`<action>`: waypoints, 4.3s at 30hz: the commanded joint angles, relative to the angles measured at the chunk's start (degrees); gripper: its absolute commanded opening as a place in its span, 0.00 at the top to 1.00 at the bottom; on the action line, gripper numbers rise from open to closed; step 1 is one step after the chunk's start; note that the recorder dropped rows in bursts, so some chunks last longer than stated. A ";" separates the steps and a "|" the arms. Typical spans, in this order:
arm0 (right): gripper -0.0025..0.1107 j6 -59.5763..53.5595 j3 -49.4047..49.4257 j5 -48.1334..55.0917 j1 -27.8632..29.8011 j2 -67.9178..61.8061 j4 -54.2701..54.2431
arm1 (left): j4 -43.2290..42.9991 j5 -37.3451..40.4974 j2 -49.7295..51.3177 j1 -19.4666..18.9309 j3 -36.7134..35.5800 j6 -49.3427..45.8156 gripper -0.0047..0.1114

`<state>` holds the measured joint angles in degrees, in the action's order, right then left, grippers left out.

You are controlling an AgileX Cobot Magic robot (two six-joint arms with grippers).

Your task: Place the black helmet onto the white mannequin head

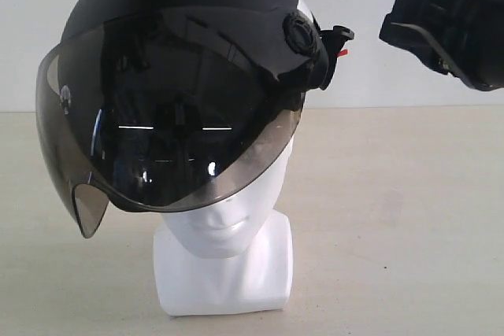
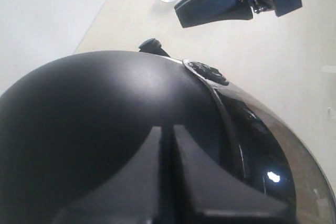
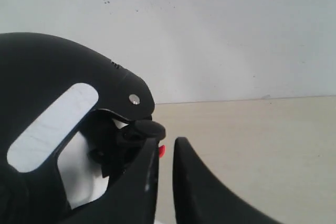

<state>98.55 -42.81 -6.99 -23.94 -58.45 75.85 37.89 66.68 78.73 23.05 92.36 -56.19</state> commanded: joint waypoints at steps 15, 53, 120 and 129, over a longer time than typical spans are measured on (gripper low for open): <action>0.98 -2.59 0.12 6.05 0.08 6.58 7.01 | -5.01 -15.27 -6.04 0.05 -0.30 1.46 0.92; 0.98 -77.04 -23.17 58.91 0.08 5.21 -46.62 | -91.88 3.28 -57.40 0.05 -15.53 56.19 0.92; 0.48 -150.52 -5.18 57.73 24.49 -2.21 -152.17 | -83.27 -3.55 -78.73 0.50 -52.80 70.16 0.92; 0.54 -147.05 -5.29 51.57 19.94 -7.23 -155.34 | -77.41 -14.17 -76.80 0.50 -54.03 72.15 0.92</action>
<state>-48.40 -47.92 44.17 -3.16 -62.92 -77.37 -41.91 56.75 0.30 23.28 38.61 15.15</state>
